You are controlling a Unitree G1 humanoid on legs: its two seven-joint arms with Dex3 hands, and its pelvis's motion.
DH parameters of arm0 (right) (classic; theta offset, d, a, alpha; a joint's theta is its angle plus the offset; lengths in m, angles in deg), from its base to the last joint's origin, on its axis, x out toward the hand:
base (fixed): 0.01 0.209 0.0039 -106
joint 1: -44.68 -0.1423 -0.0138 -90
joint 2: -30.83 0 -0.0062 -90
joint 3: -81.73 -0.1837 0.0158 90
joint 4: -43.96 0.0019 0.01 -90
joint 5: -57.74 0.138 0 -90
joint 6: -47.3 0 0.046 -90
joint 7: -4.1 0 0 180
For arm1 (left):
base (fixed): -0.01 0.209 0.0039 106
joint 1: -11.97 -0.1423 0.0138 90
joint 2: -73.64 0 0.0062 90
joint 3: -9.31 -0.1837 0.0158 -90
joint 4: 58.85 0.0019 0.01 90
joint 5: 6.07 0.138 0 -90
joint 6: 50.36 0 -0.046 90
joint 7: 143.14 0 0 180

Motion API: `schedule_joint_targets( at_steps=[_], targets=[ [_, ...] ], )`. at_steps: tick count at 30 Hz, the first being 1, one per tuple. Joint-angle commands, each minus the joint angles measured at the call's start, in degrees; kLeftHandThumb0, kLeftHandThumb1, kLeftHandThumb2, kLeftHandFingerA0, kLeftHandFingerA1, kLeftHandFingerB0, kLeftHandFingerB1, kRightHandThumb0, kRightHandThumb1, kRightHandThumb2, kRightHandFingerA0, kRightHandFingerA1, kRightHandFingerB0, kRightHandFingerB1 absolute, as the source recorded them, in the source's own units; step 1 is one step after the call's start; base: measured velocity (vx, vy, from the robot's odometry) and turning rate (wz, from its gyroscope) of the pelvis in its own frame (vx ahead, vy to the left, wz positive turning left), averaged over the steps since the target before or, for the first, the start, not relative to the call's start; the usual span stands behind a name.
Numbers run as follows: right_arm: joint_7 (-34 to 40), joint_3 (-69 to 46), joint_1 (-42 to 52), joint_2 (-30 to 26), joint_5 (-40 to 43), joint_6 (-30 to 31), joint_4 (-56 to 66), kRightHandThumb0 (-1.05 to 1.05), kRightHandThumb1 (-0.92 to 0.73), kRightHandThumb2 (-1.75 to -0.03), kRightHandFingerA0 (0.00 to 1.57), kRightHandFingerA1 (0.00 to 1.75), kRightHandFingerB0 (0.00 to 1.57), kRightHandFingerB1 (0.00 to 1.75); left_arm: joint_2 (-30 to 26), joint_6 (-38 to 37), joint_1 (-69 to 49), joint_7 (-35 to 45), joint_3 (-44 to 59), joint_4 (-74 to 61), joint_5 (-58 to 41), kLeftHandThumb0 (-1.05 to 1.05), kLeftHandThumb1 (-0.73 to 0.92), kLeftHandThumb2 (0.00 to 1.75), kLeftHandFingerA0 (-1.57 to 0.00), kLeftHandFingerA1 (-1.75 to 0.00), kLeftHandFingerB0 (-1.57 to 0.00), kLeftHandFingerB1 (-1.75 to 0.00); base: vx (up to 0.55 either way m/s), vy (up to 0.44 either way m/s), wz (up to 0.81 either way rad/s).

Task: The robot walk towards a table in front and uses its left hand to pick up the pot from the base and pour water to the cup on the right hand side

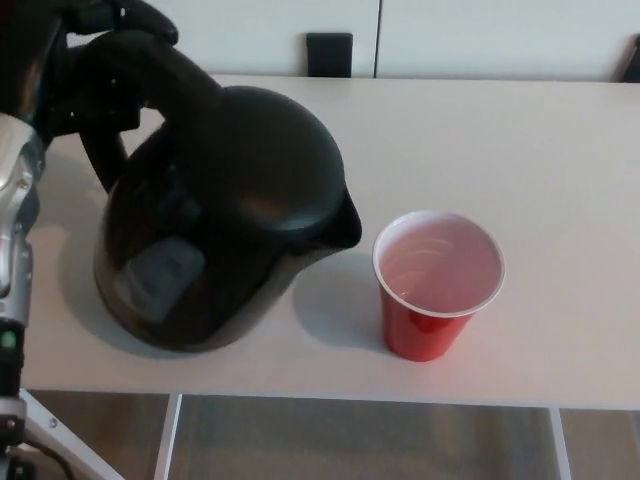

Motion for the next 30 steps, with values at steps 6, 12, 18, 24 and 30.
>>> schedule_joint_targets(
  at_steps=[6,12,18,24,30],
  targets=[
    [0.91,0.79,-0.64,-0.87,-0.69,-0.25,0.37,-0.21,-0.56,-0.56,0.75,0.49,0.61,0.44,-0.36,-4.11,3.98,-11.76,-9.02,-8.19,16.46,-0.13,0.76,0.68,-0.96,-1.55,-0.74,-1.19,0.00,0.000,0.00],
    [-0.86,1.11,-1.16,-1.37,-0.46,0.83,0.72,-0.18,-0.60,-0.58,0.63,0.47,0.55,0.44,-1.02,-4.86,4.75,-15.92,-14.90,-11.85,25.26,-0.09,0.75,0.67,-0.96,-1.53,-0.79,-1.16,0.00,0.000,0.00],
    [-0.68,1.28,-1.57,-1.61,-0.44,1.55,1.05,-0.21,-0.56,-0.57,0.61,0.46,0.55,0.43,-1.51,-5.04,6.11,-18.97,-18.36,-13.32,30.92,-0.04,0.77,0.67,-0.82,-1.71,-0.70,-1.35,0.00,0.000,0.00],
    [1.25,1.59,-1.92,-1.57,-0.78,2.03,1.39,-0.17,-0.60,-0.57,0.62,0.45,0.55,0.43,-1.58,-3.23,8.10,-19.49,-19.87,-14.28,33.91,-0.06,0.77,0.66,-0.78,-1.75,-0.67,-1.40,0.00,0.000,0.00],
    [1.81,2.16,-2.26,-1.78,-1.12,2.30,1.19,-0.19,-0.61,-0.58,0.65,0.46,0.55,0.42,-2.53,-5.71,9.57,-20.05,-19.58,-13.10,34.65,-0.05,0.77,0.66,-0.81,-1.75,-0.71,-1.34,0.00,0.000,0.00]
  ],
)
